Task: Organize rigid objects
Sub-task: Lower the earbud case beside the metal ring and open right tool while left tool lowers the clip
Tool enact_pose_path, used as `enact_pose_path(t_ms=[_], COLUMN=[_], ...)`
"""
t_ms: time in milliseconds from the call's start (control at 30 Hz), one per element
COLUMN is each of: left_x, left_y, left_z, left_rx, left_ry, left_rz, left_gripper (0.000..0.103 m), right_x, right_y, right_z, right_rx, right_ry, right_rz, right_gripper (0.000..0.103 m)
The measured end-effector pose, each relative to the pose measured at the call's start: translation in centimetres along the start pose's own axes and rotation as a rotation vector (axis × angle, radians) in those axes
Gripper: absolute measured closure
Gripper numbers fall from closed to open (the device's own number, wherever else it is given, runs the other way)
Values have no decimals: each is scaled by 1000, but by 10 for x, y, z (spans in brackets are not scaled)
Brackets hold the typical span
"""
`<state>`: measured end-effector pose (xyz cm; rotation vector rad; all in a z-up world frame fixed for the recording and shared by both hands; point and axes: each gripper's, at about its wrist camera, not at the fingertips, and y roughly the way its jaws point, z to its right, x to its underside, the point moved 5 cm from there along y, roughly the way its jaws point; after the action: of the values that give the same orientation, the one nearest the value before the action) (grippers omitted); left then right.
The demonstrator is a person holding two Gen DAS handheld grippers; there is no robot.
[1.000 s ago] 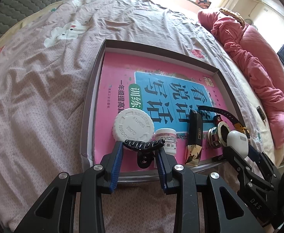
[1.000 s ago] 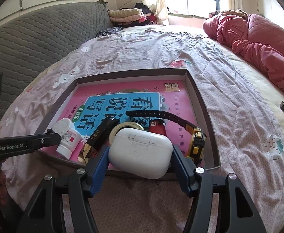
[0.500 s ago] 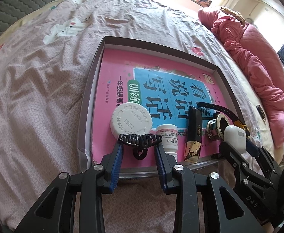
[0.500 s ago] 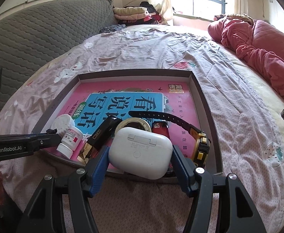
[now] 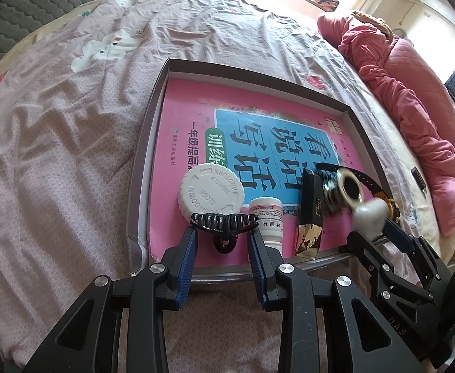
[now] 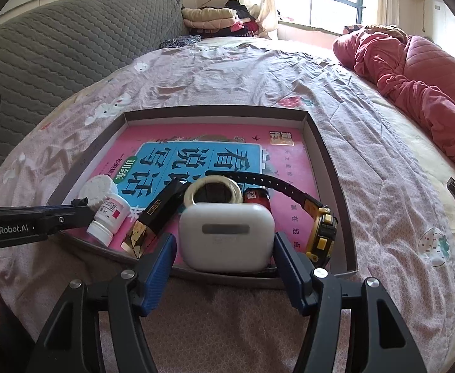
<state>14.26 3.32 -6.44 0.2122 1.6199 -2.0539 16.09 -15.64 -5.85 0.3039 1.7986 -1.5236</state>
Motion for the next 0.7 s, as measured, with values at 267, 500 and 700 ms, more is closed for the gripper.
enact_pose_path(t_ms=[267, 500, 700], left_x=[0, 0, 0], left_y=[-1, 0, 1], left_z=[0, 3, 4], left_rx=[-1, -18, -38], left_ry=[1, 18, 28], left_rz=[-2, -9, -11], left_gripper=[69, 69, 69], right_x=[0, 0, 0], right_y=[0, 0, -2], right_z=[0, 0, 0], right_rx=[0, 4, 17], right_ry=[-1, -2, 1], right_rz=[-2, -2, -3], right_gripper=[40, 40, 40])
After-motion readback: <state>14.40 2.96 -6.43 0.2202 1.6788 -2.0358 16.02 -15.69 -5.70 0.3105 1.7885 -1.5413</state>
